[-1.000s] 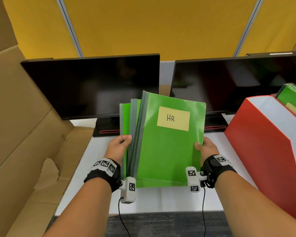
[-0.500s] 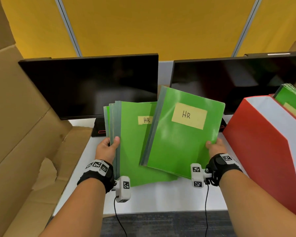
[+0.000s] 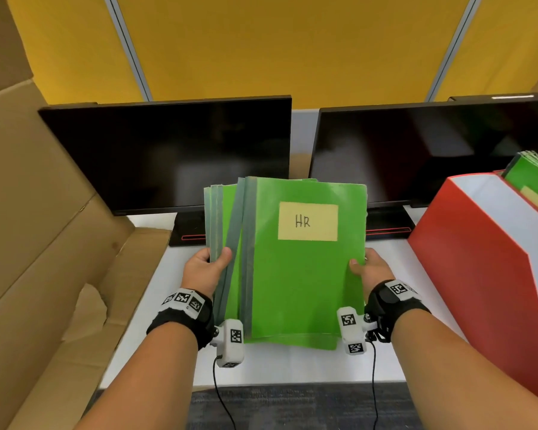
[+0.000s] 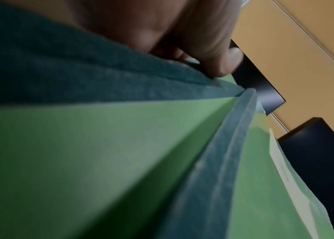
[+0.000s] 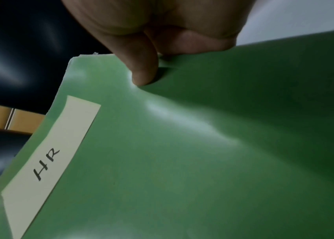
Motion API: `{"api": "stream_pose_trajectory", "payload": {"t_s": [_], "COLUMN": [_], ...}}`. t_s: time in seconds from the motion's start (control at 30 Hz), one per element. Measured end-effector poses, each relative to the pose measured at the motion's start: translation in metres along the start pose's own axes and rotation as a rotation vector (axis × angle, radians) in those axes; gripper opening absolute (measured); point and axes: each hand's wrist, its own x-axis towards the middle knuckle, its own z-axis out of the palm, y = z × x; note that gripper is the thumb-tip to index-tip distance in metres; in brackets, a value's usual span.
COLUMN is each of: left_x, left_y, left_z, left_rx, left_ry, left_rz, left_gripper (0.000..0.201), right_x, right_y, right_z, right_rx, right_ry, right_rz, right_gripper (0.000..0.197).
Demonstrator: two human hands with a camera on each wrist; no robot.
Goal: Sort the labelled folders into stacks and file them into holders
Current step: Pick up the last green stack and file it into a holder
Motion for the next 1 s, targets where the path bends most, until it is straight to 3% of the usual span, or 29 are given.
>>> {"api": "stream_pose_trajectory", "payload": {"t_s": [0.07,0.13,0.23,0.3,0.43,0.53,0.67,0.73,1.0], "left_x": [0.008,0.019,0.017,0.015,0.014,0.006,-0.002,-0.007,-0.001], "left_y": [-0.009,-0.018,-0.008,-0.004,-0.004,0.000,0.000,0.003,0.008], "left_z": [-0.003,-0.008,-0.016,-0.020,-0.018,-0.005,0.014,0.020,0.002], "left_rx": [0.019,-0.010,-0.019,0.015,0.033,0.022,0.058,0.012,-0.046], "left_ry": [0.007,0.003,0.034,0.055,0.034,0.021,-0.055,-0.092,-0.012], "left_rz": [-0.006,0.000,-0.009,0.007,0.015,0.020,0.038,0.021,0.011], "left_gripper": [0.071,0.085,0.075,0.052,0.048,0.029,0.024,0.009,0.012], "right_x": [0.000,0.001,0.002,0.003,0.007,0.009,0.008,0.008,0.014], "right_y": [-0.001,-0.001,0.003,0.007,0.004,-0.001,-0.010,-0.013,-0.007], "right_z": [0.003,-0.002,-0.021,-0.032,-0.037,-0.032,-0.020,-0.014,-0.037], "right_rx": [0.006,0.007,-0.007,-0.006,-0.021,-0.019,0.014,0.028,-0.034], "right_ry": [0.013,0.083,0.201,0.234,0.231,0.213,0.185,0.166,0.145], "right_rz": [0.002,0.022,0.085,0.128,0.111,0.100,0.095,0.078,0.117], "right_gripper": [0.025,0.027,0.031,0.032,0.032,0.031,0.031,0.030,0.032]}}
